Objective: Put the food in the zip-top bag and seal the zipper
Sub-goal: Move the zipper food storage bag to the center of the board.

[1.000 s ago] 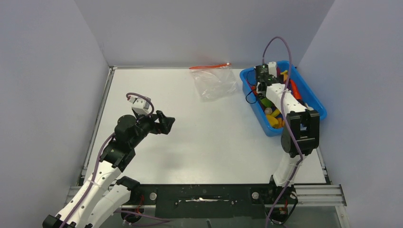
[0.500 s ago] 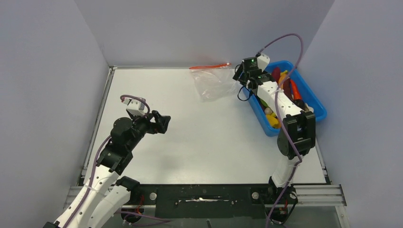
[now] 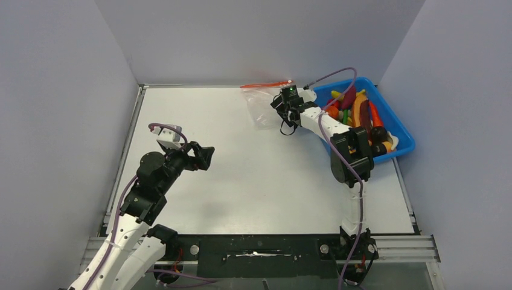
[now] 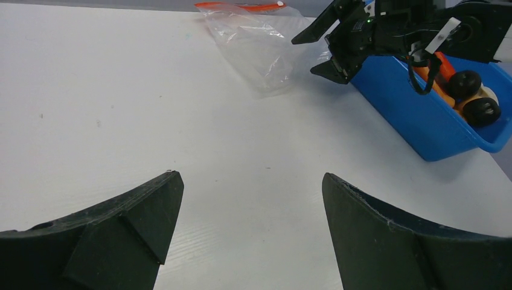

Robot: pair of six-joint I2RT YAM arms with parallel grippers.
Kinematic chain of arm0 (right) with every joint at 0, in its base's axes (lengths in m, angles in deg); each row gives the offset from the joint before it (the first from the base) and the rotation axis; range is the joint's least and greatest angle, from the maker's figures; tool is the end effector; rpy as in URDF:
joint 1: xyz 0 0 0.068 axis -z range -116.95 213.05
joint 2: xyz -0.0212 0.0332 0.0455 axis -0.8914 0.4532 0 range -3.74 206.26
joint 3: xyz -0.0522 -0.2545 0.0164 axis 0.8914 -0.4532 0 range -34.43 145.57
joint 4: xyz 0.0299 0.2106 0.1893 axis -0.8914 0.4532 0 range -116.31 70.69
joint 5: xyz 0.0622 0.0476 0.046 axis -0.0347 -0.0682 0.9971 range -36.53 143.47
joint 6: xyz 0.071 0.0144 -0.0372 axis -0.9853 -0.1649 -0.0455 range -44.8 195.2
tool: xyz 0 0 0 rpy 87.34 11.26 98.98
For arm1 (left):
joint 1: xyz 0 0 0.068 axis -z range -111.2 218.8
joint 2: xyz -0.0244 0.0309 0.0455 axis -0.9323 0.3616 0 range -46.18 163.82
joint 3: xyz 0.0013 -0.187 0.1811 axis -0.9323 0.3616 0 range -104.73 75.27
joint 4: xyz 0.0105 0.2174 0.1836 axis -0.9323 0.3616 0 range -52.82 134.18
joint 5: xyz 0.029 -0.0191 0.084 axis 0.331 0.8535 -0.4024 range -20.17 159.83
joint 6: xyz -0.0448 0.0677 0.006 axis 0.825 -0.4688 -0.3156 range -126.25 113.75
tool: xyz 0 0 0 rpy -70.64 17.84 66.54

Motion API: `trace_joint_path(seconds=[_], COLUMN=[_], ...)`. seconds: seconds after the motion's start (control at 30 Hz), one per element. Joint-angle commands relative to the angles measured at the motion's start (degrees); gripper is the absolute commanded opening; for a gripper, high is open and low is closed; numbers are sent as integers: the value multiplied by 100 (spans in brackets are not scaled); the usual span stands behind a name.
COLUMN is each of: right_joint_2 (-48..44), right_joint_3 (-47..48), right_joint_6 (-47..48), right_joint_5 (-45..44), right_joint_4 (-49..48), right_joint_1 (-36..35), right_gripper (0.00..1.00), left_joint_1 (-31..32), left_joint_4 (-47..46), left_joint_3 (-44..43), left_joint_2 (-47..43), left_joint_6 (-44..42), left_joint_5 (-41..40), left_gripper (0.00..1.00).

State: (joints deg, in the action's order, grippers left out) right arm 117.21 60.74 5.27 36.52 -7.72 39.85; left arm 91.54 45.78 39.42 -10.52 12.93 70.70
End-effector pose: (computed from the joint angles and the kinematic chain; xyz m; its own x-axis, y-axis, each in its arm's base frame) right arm 0.4853 0.1857 0.1666 -0.3946 0.8084 -0.4368 0.5401 0.5886 0.6015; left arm 0.2102 -0.0893 0.2996 -0.2589 -0.2478 -0.9336 0.3337 0.8841 -0.3272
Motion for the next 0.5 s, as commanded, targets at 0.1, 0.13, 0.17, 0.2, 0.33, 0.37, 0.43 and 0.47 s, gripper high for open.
trace_joint_path(seconds=[0.1,0.13,0.17,0.2,0.33,0.37,0.43,0.47], right_joint_2=[308,353,390,425,474,475,432,392], right_joint_3=[513,537,537,537,501,477,372,273], right_joint_6=[-689,-679,-637,-616,-548,-521,-418,-356], right_joint_5=[-58,-17,34,72,130,123,139,150], right_joint_4=[-400,-432,-521,-579,-644,-664,-739,-844], right_joint_1=[-79,-67,-63,-52,-44,-38,-9,13], right_gripper=[66,66,64,64,59,57,49,43], left_joint_1=[-59,-59,-59,-59,-66,-68,-68,-68], left_joint_4=[-227,-228,-227,-227,-218,-223,-219,-210], left_joint_3=[-9,-7,-7,-7,-4,-1,-7,-9], left_joint_2=[-110,-112,-112,-104,-109,-104,-113,-112], left_joint_6=[-72,-72,-72,-72,-80,-81,-81,-81], left_joint_5=[92,105,124,133,125,119,116,110], left_gripper=[86,86,86,86,86,86,86,86])
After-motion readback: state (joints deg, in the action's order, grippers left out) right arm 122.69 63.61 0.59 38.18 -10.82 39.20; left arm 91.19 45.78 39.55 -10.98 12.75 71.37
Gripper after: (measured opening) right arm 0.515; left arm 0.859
